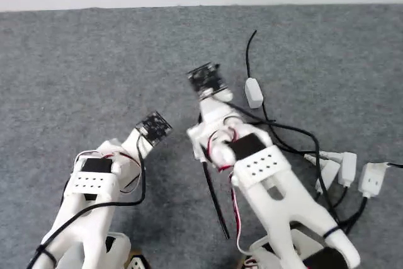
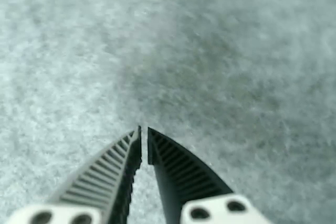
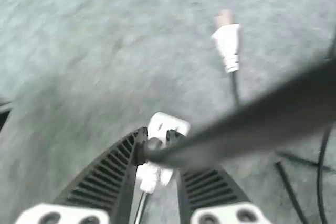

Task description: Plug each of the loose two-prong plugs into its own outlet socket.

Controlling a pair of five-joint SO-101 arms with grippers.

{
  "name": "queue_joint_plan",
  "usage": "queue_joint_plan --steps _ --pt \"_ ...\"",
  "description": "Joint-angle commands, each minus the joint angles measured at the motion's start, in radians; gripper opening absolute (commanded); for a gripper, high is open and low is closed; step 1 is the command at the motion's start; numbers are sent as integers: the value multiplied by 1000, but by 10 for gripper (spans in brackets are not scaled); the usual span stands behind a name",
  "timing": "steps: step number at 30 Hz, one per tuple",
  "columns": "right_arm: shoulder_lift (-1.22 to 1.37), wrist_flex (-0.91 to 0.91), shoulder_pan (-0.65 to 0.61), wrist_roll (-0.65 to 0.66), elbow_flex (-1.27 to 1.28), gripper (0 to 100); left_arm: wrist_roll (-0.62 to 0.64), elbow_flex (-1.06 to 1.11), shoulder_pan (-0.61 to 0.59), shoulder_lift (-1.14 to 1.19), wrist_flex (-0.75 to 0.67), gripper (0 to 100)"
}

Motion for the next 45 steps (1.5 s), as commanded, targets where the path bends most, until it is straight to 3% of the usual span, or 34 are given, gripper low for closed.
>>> queue_joint_plan --steps 1,11,36,45 --pt "41 -122 36 -44 -11 7 40 -2 -8 -28 -28 15" --pt "173 -260 39 3 -15 7 38 10 -6 -34 -28 15" --pt "185 -130 35 9 18 7 38 10 -8 -34 -28 15" --pt "185 -93 -12 123 94 7 37 12 -9 -34 -28 15"
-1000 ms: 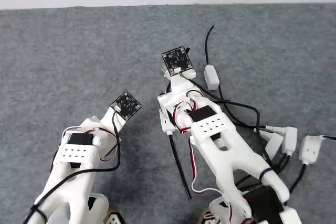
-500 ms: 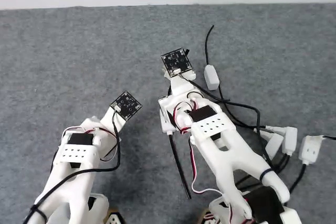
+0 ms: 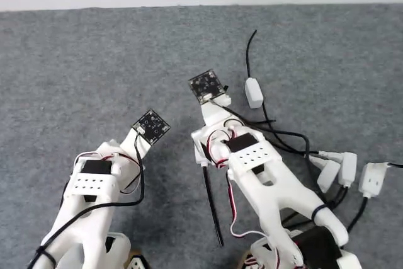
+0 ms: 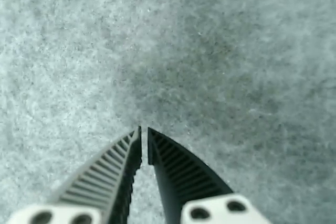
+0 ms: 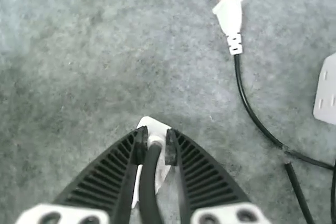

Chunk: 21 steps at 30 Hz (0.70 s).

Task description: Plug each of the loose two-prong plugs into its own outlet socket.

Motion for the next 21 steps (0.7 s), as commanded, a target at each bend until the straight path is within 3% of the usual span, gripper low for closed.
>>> queue_joint_plan --steps 1,6,13,21 --pt "13 39 -31 57 25 7 9 -7 -6 -26 -21 15" --pt "7 51 -70 66 20 32 9 -7 -6 -26 -21 15" --pt "-1 53 -162 -28 14 314 9 -7 -6 -26 -21 15" --pt "15 108 -165 -114 -52 321 9 -7 -6 -26 -21 15"
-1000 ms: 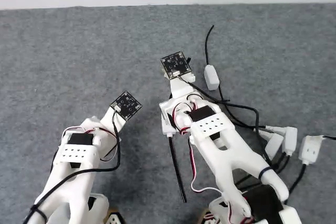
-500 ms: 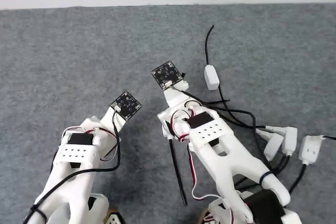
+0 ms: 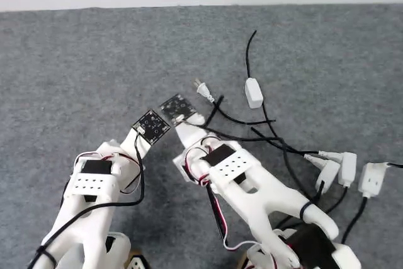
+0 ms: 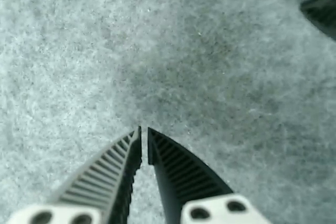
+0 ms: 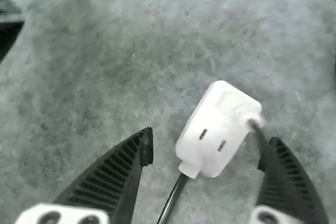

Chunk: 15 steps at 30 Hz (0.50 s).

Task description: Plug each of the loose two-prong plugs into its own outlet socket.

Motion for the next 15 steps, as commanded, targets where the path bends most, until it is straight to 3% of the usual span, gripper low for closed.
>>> queue_joint_plan --steps 1,9,12,15 --pt "1 7 42 -41 -60 321 9 -7 -6 -26 -21 15" --pt "203 48 76 -40 -192 303 9 -7 -6 -26 -21 15" --pt "286 134 76 -43 -288 221 9 -7 -6 -26 -21 15" --pt "332 189 82 -38 -350 76 9 -7 -6 -26 -21 15"
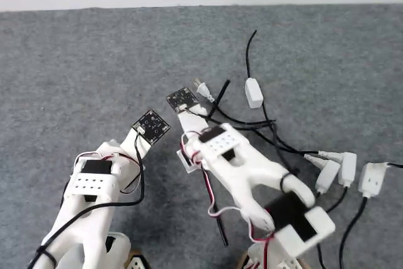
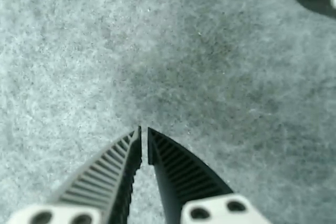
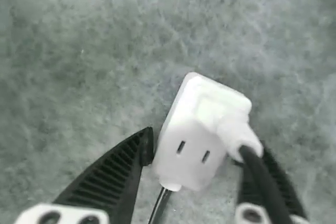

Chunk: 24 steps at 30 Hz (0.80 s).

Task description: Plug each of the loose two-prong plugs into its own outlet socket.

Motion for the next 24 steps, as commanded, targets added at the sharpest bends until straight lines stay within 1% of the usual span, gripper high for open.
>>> queue_joint_plan --steps 1,2,3,6,10,14,17,21,24 --pt "16 58 25 -8 -109 19 9 -7 -6 -26 -21 15" --pt "16 67 38 -6 -112 0 9 -7 -6 -26 -21 15" --pt "15 74 56 -6 -114 21 9 -7 -6 -26 -21 15" --pt "-35 107 124 8 -112 8 9 -7 -6 -26 -21 15" --pt "-211 199 255 58 -110 8 9 -7 -6 -26 -21 15" --pt "-423 280 481 132 -84 8 9 -7 -6 -26 -21 15" --pt "-516 294 671 210 -26 8 9 -7 -6 -26 -21 15" --pt "-533 282 923 273 34 10 9 -7 -6 -26 -21 15" --pt "-496 286 1044 319 37 13 9 -7 -6 -26 -21 15"
